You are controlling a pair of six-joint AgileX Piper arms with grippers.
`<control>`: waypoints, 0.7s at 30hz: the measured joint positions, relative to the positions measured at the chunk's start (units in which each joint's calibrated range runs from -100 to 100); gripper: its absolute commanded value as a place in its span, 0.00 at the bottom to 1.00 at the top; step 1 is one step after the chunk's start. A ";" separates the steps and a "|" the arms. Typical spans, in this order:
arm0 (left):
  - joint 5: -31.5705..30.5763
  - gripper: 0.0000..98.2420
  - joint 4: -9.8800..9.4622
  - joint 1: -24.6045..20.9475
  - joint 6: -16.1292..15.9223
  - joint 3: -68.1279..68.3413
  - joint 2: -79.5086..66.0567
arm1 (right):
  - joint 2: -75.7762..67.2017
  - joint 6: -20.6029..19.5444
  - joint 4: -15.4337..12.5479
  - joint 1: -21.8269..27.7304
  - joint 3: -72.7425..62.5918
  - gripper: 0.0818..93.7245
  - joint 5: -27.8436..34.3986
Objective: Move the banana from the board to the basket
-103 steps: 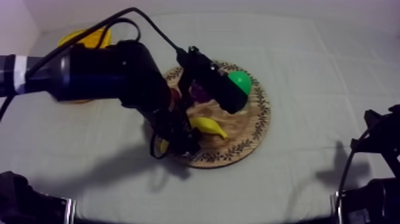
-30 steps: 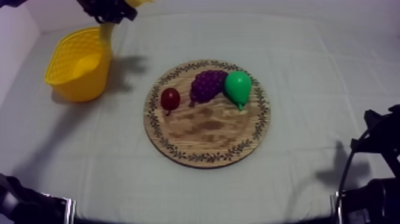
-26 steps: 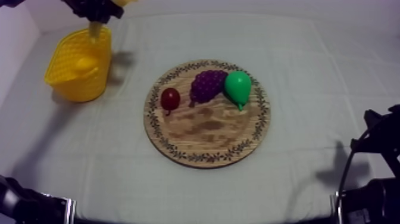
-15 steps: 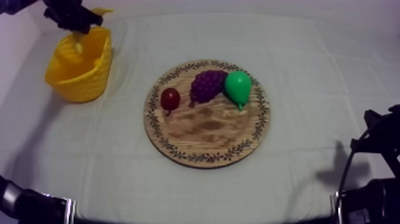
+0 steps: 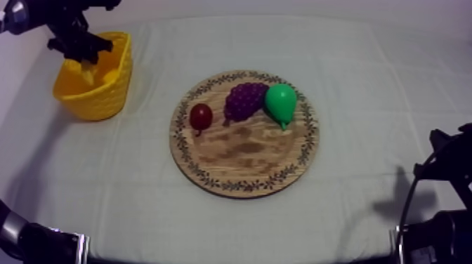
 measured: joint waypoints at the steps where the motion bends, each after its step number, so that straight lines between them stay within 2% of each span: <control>1: -0.48 0.19 0.06 -0.04 0.17 0.62 0.10 | 0.00 0.00 0.00 0.00 0.00 0.00 0.00; 12: -8.16 0.22 1.82 -1.58 0.24 6.57 1.36 | 0.00 0.00 0.00 0.00 0.00 0.00 0.00; 21: -12.73 0.33 4.43 -2.26 -2.85 8.00 1.85 | 0.00 0.03 0.00 0.00 0.00 0.00 0.00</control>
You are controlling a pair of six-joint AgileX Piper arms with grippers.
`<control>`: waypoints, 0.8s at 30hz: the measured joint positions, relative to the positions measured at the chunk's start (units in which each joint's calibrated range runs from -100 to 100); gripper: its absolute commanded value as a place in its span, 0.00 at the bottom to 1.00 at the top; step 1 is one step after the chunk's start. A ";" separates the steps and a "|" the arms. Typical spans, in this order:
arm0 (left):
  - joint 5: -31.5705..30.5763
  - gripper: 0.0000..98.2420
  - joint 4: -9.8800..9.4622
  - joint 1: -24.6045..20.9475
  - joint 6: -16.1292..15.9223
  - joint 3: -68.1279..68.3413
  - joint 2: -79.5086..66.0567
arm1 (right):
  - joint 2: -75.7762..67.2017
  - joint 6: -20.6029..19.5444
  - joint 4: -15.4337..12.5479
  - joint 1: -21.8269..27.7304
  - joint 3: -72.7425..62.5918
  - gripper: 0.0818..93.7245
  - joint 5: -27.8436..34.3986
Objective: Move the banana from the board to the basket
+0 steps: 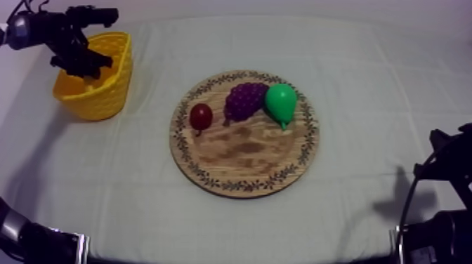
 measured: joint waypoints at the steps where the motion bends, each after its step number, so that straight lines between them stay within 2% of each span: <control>1: -0.35 0.35 0.42 -0.16 -0.52 0.00 0.16 | 0.00 0.00 0.00 0.00 0.00 0.00 0.00; 5: -1.62 0.43 2.83 -0.83 -2.87 0.00 0.43 | 0.00 0.00 0.00 0.00 0.00 0.00 0.00; 9: -3.09 0.46 5.00 -1.21 -5.40 0.13 0.50 | 0.00 0.00 0.00 0.00 0.00 0.00 0.00; 14: -4.08 0.51 6.60 -1.24 -7.51 0.54 0.15 | 0.00 0.00 0.00 0.00 0.00 0.00 0.00; 17: -5.18 0.45 7.66 -1.24 -8.68 1.23 -0.62 | 0.00 0.00 0.00 0.00 0.00 0.00 0.00; 24: -10.24 0.19 8.11 -0.64 -8.84 6.68 -5.68 | 0.00 0.00 0.00 0.00 0.00 0.00 0.00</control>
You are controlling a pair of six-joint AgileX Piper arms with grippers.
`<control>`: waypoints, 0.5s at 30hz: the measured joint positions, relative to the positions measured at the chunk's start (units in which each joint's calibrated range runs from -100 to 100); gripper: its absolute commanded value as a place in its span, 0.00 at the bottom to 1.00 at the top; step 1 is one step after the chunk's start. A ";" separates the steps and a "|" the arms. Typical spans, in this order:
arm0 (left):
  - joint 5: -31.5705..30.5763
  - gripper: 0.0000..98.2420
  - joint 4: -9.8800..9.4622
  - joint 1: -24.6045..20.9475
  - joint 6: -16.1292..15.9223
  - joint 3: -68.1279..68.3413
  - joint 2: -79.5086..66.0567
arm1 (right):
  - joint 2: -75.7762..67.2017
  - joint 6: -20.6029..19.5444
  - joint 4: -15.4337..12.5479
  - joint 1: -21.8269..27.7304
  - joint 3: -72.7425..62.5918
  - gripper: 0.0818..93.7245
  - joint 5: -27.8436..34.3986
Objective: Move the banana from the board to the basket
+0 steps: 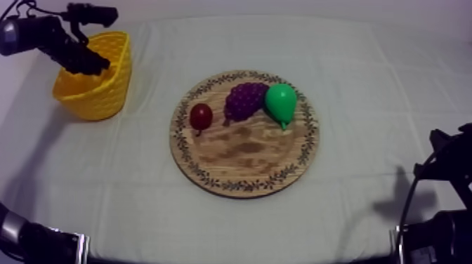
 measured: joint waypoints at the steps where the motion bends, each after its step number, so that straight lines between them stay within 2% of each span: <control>1: -0.65 0.16 0.06 0.07 0.03 1.32 -1.19 | 0.00 0.00 0.00 0.00 0.00 0.00 0.00; 6: -5.08 0.04 0.06 0.84 0.17 8.17 -8.34 | 0.00 0.00 0.00 0.00 0.00 0.00 0.00; 11: -9.24 0.01 0.00 1.85 1.03 17.55 -17.82 | 0.00 0.00 0.00 0.00 0.00 0.00 0.00; 15: -10.16 0.00 -0.01 2.85 2.22 25.24 -26.70 | 0.00 0.00 0.00 0.00 0.00 0.00 0.00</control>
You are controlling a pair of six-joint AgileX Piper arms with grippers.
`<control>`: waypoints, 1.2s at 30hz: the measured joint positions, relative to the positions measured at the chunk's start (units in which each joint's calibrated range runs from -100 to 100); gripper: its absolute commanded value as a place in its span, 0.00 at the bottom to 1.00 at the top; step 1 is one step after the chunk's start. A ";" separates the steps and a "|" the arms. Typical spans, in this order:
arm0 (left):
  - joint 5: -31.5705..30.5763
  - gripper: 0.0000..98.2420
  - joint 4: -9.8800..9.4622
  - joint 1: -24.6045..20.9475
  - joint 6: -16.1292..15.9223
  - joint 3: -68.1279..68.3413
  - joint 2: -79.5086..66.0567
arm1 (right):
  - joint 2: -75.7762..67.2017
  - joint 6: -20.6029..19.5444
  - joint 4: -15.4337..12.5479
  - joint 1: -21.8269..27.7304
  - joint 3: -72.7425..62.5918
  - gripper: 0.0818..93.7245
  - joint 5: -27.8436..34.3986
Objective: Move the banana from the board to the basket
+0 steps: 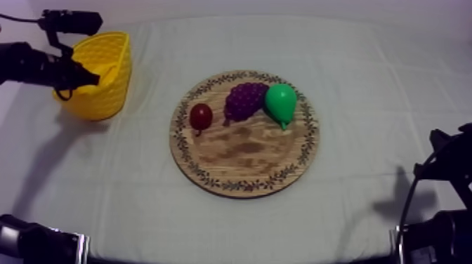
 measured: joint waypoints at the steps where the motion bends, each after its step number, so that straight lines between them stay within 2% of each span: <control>1: -0.21 0.00 0.05 0.35 0.43 1.81 -2.42 | 0.00 0.00 0.00 0.00 0.00 0.00 0.00; 5: -0.56 0.00 0.05 2.01 2.20 7.66 -10.70 | 0.00 -0.18 0.00 0.00 0.00 0.00 -0.17; 10: -2.91 0.00 2.02 2.98 3.02 16.63 -21.88 | 0.00 -0.02 0.00 0.00 0.00 0.00 -0.01; 14: -3.16 0.00 4.21 2.21 2.20 24.19 -30.88 | 0.00 -0.02 0.00 0.00 0.00 0.00 -0.01; 18: -1.60 0.00 7.49 0.37 -0.62 30.94 -41.07 | 0.00 -0.02 0.00 0.00 0.00 0.00 -0.01; 21: -0.14 0.00 8.51 -0.69 -2.38 35.10 -48.37 | 0.00 -0.02 0.00 0.00 0.00 0.00 -0.01; 28: 6.35 0.00 8.75 -4.23 -4.09 41.28 -65.63 | 0.00 -0.02 0.00 0.00 0.00 0.00 -0.01; 34: 9.67 0.00 8.44 -5.95 -3.41 45.72 -78.34 | 0.00 -0.02 0.00 0.00 0.00 0.00 -0.01; 36: 10.08 0.00 7.77 -5.95 -2.84 47.10 -81.77 | 0.00 -0.02 0.00 0.00 0.00 0.00 -0.01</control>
